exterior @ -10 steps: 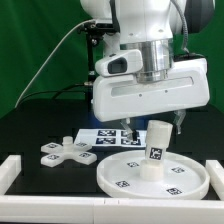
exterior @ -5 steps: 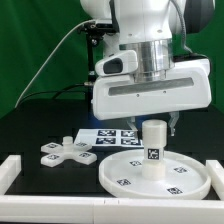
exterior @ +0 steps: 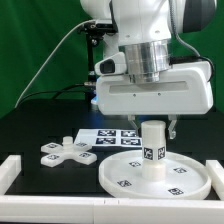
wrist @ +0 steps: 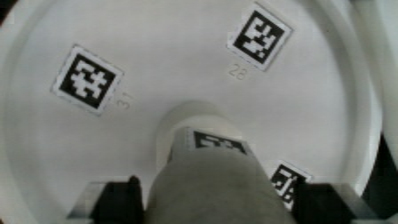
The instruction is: Assemble round table
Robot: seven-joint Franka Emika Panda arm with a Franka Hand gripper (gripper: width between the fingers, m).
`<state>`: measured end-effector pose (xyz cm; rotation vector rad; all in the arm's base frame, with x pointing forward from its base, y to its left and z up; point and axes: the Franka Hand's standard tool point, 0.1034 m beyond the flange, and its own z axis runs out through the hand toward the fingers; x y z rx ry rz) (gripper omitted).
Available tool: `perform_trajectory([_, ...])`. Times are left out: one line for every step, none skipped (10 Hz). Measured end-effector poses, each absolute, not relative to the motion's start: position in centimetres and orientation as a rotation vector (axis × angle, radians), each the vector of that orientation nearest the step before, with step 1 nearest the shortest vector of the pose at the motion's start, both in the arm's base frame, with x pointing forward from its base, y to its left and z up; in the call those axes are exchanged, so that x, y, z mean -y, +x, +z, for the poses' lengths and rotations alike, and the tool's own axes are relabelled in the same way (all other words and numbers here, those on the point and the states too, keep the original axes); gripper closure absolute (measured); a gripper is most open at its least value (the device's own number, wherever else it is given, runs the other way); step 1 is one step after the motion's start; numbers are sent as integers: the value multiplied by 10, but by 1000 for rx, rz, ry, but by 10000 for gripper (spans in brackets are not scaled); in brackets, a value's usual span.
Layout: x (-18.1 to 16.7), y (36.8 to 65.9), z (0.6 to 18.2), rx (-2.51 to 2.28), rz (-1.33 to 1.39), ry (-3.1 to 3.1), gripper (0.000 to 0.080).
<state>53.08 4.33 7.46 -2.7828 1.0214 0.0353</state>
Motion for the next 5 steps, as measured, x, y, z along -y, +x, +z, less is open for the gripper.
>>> perform_trajectory([-46, 531, 74, -1288, 68, -2642, 392])
perform_trajectory([-46, 533, 74, -1502, 98, -2492, 392])
perform_trajectory([-46, 533, 74, -1502, 99, -2490, 392])
perform_trajectory([-46, 533, 74, -1485, 96, -2499, 392])
perform_trajectory([-46, 533, 74, -1417, 88, -2537, 392])
